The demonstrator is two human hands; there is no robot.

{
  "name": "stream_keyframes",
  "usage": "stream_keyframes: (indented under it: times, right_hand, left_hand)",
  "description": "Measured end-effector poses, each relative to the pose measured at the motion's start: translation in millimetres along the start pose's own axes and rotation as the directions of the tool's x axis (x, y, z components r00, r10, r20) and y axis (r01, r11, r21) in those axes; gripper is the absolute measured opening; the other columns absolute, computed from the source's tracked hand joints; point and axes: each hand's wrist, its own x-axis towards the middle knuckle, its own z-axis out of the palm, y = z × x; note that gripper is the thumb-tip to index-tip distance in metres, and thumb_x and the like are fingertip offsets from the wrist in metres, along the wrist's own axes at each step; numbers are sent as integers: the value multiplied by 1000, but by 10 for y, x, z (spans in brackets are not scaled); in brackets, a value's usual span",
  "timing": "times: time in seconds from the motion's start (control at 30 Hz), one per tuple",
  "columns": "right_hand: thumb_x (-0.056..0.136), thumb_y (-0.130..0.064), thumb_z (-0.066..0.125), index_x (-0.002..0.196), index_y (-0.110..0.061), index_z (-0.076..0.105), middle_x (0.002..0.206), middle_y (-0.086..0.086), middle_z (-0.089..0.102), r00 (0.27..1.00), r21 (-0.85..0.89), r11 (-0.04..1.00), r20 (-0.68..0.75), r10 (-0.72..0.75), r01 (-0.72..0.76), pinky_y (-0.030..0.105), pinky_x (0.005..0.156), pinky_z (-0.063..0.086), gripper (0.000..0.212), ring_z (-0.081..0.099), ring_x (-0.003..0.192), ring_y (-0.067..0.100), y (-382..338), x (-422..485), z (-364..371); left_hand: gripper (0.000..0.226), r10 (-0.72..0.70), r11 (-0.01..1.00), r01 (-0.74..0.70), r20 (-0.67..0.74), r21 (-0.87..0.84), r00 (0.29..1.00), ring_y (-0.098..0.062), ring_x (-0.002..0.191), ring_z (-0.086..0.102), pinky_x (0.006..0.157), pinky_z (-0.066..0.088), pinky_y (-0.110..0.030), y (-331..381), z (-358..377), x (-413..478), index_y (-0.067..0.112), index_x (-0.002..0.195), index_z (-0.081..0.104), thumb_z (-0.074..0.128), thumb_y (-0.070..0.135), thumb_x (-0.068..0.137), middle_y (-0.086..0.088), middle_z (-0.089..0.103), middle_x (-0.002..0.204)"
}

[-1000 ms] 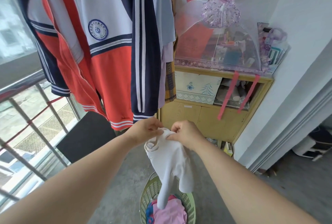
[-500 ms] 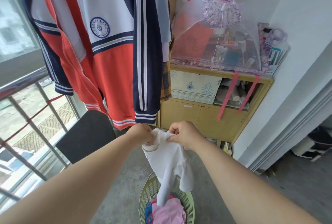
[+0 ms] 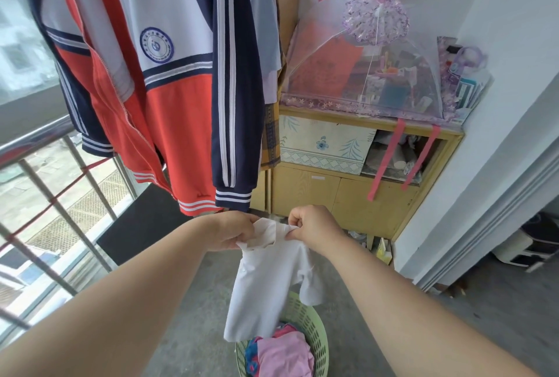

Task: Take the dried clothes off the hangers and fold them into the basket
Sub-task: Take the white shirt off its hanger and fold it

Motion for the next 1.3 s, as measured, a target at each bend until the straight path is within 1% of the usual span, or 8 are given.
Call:
stream_keyframes:
  times: [0.1, 0.17, 0.37, 0.5, 0.83, 1.0, 1.13, 1.3]
  right_hand:
    - [73, -15, 78, 74, -14, 63, 59, -8, 46, 1000, 24, 999, -7, -29, 30, 21, 49, 29, 15, 37, 54, 7, 11, -20, 25]
    - [74, -15, 77, 72, -16, 62, 58, -8, 46, 998, 35, 997, -8, -67, 67, 17, 46, 26, 16, 36, 53, 6, 9, -39, 32]
    - [76, -16, 73, 76, -11, 65, 65, -3, 52, 991, 4, 993, -55, -121, 122, 21, 49, 28, 9, 40, 58, 11, 57, -72, -34]
    - [75, -10, 70, 75, -13, 65, 64, -5, 51, 991, -9, 994, -71, -110, 110, 20, 50, 30, 6, 42, 60, 11, 92, -85, -62]
    - [78, -14, 76, 132, -27, 56, 63, -8, 52, 998, 134, 989, 10, -65, 63, 21, 60, 38, 59, 44, 59, 5, 66, -94, -45]
    - [78, -17, 75, 120, -22, 65, 67, -8, 51, 1000, 137, 991, -15, -1, 3, 21, 55, 36, 44, 47, 62, 8, 61, -49, -34]
    - [82, -24, 71, 100, -19, 74, 91, 1, 71, 997, 161, 985, -29, 69, -64, 31, 75, 53, 18, 65, 86, 20, 86, -35, -17]
    - [86, -26, 66, 79, -22, 69, 73, 0, 65, 996, 193, 978, -21, 89, -83, 28, 60, 43, 9, 57, 67, 19, 65, -74, 5]
  left_hand:
    - [62, 124, 939, -94, -70, 332, 990, -20, 121, 49, 101, 41, -30, 36, 12, 41, 27, 133, 46, 44, -7, 81, 0, 52, 126]
    - [66, 207, 940, -185, -48, 287, 977, -18, 129, 42, 106, 33, -28, 59, 41, 75, 25, 141, 40, 46, -8, 84, -1, 47, 139]
    - [46, 154, 987, -150, -87, 53, 984, -26, 96, 52, 86, 41, -32, -38, 48, 166, 4, 105, 66, 64, 25, 63, -12, 59, 100]
    - [22, 172, 981, -172, -10, -92, 985, -18, 84, 61, 74, 50, -20, -133, 30, 221, 5, 101, 65, 70, 18, 84, -6, 66, 90]
    - [12, 479, 830, -329, -275, 450, 834, 0, 51, 47, 49, 37, -11, 52, 155, 216, 26, 88, 73, 64, 34, 89, 11, 62, 64]
    - [11, 509, 815, -364, -256, 452, 822, 2, 52, 49, 49, 37, -8, 107, 183, 196, 27, 83, 73, 71, 38, 83, 12, 61, 64]
    - [8, 434, 864, -360, -157, 353, 887, -11, 74, 64, 79, 58, -27, 69, 129, 195, 21, 86, 73, 70, 28, 85, 0, 70, 78]
    - [37, 432, 887, -424, -4, 181, 902, -16, 86, 55, 79, 47, -31, 27, 109, 157, 32, 107, 58, 63, 29, 71, -4, 59, 95]
